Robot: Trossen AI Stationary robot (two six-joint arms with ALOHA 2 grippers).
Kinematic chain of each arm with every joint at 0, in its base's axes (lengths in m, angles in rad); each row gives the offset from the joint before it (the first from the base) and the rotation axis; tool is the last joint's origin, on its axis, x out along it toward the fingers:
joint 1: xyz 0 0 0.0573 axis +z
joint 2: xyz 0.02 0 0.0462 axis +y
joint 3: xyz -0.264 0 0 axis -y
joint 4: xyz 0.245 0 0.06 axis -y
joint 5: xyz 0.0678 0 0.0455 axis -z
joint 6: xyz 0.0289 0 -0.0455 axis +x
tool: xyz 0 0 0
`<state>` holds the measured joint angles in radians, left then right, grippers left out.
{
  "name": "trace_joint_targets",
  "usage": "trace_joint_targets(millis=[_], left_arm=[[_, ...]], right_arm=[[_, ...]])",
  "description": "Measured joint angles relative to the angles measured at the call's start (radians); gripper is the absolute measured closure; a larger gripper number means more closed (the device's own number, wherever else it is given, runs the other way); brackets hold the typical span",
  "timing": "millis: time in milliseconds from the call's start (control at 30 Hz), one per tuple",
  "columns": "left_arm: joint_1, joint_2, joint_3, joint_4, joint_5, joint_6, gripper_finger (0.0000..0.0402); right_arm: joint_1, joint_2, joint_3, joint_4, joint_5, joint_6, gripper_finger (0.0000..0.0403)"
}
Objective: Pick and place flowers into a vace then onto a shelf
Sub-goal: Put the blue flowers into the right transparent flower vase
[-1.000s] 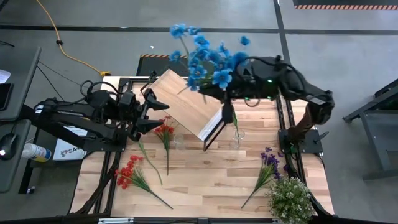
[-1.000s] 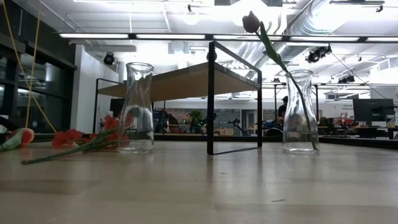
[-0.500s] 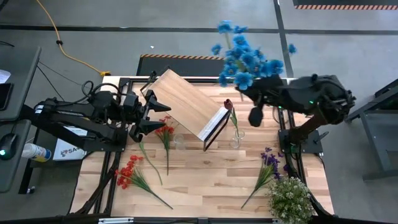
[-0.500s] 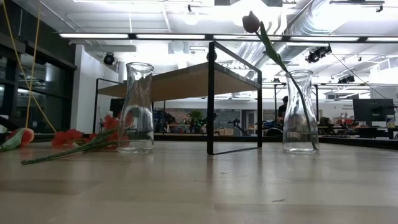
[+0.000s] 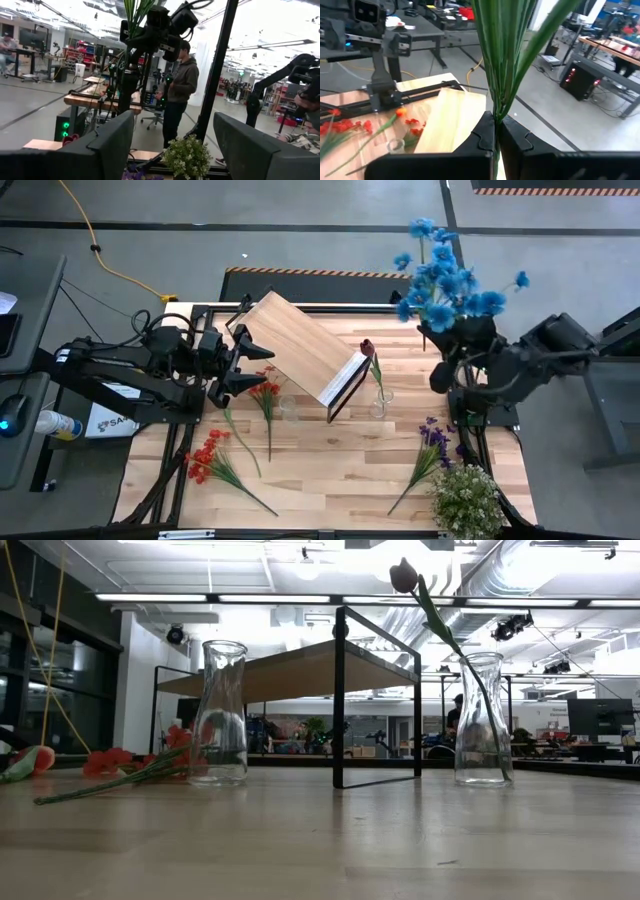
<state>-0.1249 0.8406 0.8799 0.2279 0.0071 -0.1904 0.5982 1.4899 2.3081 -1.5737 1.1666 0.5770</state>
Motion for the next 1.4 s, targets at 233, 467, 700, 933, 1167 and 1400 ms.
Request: trace_joint_targets(millis=[233,467,700,933,1167,1400], left_arm=[[0.0,0.0,0.0,0.0,0.0,-0.001,0.0098],[0.0,0.0,0.0,0.0,0.0,-0.025,0.0098],[0.0,0.0,0.0,0.0,0.0,-0.028,0.0098],[0.0,0.0,0.0,0.0,0.0,-0.028,0.0098],[0.0,0.002,0.0,0.001,-0.02,-0.027,0.0098],[0.0,0.002,-0.001,0.0,-0.06,-0.027,0.0098]], right_arm=[[0.054,-0.02,0.0,0.004,0.063,-0.021,0.0402],[0.053,-0.087,0.0,0.003,0.065,-0.042,0.0402],[0.053,-0.17,0.0,0.003,0.056,-0.071,0.0402],[0.053,-0.23,0.0,0.002,0.023,-0.124,0.0402],[0.053,-0.283,0.0,0.002,0.003,-0.189,0.0402],[0.053,-0.352,0.0,0.003,-0.023,-0.23,0.0402]])
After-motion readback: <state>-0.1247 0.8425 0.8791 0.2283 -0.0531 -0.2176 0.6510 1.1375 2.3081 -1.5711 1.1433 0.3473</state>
